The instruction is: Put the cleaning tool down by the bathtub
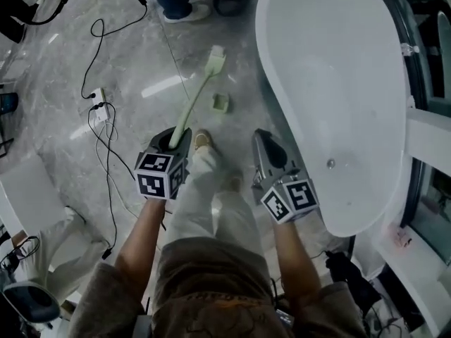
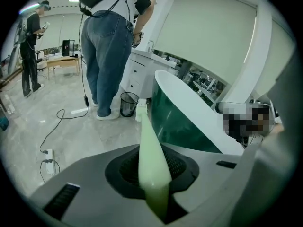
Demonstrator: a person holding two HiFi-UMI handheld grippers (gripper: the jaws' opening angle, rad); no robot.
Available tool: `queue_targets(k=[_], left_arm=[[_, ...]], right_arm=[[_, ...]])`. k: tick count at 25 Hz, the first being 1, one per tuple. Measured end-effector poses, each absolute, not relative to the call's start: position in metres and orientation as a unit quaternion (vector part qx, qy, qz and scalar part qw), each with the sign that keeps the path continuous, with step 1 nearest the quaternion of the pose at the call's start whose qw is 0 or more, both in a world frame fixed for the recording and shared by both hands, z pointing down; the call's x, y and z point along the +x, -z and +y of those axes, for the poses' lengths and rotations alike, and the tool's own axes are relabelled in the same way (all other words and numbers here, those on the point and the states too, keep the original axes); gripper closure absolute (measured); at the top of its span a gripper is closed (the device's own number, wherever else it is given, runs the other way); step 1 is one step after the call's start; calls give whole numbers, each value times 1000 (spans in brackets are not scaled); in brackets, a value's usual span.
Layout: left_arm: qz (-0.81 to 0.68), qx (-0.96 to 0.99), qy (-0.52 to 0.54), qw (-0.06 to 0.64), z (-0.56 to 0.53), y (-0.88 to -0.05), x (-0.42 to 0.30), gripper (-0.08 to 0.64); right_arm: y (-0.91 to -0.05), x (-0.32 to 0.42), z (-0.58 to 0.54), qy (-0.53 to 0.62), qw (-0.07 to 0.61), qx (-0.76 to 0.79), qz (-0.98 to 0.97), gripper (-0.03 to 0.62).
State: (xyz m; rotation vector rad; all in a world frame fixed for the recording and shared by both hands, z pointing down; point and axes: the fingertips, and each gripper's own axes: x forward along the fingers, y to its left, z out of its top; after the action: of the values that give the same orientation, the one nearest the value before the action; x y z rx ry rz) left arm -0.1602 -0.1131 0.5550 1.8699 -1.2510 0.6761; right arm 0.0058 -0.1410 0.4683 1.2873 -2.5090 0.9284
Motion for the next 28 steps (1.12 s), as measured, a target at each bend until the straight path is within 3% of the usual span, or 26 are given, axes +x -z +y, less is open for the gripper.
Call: queue_targets(k=[17, 28], left_arm=[[-481, 721, -291, 405, -112, -645, -159, 492], [-458, 709, -311, 437, -133, -707, -141, 492]], right_arm=[[-560, -1, -138, -334, 98, 441, -827, 592], [-574, -4, -139, -347, 107, 436, -824, 592]])
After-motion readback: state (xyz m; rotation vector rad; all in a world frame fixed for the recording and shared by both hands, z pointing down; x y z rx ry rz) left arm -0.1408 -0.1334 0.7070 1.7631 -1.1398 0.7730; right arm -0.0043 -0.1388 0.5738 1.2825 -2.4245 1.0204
